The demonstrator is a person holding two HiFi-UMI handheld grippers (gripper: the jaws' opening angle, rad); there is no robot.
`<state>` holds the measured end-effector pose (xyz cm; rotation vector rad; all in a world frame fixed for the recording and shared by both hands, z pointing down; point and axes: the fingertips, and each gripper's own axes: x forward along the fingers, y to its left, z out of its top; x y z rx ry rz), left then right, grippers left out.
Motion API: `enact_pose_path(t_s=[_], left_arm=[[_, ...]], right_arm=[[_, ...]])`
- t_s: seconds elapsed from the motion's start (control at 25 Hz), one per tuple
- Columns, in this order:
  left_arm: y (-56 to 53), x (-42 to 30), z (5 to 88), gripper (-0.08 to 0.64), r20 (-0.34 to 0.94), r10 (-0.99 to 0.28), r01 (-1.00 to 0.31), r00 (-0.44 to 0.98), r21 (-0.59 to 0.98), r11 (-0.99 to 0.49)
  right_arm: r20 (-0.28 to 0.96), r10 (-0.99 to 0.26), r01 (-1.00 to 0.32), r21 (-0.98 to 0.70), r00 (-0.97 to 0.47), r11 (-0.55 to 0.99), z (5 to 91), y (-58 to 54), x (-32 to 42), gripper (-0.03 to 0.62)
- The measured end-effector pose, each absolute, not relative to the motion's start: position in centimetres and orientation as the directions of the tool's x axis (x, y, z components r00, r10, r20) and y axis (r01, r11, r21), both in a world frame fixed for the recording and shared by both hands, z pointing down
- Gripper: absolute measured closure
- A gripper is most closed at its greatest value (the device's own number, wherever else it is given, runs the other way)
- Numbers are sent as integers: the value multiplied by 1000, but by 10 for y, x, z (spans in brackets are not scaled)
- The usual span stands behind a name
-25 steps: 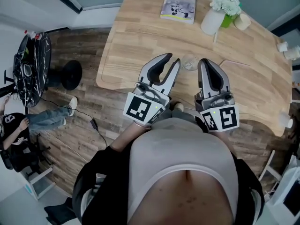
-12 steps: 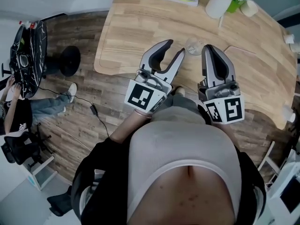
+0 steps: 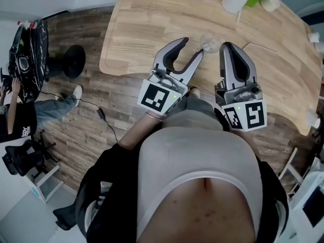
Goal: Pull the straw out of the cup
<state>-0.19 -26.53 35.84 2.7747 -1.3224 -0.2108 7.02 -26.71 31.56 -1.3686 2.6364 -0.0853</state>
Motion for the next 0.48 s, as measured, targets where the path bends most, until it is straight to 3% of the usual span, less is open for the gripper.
enact_pose_path(t_s=[0.48], left_arm=[[-269, 0, 385, 394, -59, -785, -775, 617, 131, -619]], right_arm=[[-107, -812, -801, -136, -573, 583, 322, -270, 69, 561]])
